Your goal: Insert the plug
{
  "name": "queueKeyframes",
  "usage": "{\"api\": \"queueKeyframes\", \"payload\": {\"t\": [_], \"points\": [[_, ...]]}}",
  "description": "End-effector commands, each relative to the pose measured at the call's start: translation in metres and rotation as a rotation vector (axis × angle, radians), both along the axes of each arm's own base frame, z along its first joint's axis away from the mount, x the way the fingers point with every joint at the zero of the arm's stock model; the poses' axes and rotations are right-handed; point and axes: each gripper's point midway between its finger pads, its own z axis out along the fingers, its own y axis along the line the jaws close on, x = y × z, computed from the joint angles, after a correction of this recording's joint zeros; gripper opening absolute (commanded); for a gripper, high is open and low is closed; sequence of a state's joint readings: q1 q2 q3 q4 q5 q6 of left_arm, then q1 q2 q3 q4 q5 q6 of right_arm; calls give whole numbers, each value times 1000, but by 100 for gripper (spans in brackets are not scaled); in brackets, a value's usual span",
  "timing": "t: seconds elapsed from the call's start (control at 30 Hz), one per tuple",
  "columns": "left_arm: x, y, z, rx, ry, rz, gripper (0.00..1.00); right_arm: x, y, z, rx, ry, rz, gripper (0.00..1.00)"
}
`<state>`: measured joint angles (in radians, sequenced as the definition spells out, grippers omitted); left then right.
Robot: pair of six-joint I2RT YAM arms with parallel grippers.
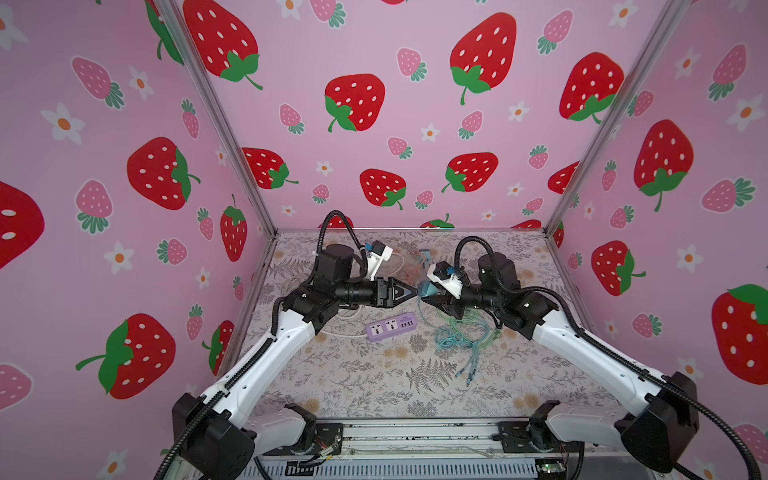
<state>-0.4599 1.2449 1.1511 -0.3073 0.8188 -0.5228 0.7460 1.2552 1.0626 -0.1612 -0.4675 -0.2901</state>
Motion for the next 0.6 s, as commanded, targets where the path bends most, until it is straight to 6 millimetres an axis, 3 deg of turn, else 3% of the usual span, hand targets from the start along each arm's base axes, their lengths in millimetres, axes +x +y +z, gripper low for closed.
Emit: {"api": "queueKeyframes", "payload": {"t": [0.0, 0.2, 0.57], "points": [[3, -3, 2, 23, 15, 1, 69, -10, 6, 9, 25, -71, 41, 26], [4, -10, -2, 35, 44, -7, 65, -16, 18, 9, 18, -89, 73, 26], [2, -11, -9, 66, 69, -8, 44, -19, 24, 7, 2, -115, 86, 26]]}}
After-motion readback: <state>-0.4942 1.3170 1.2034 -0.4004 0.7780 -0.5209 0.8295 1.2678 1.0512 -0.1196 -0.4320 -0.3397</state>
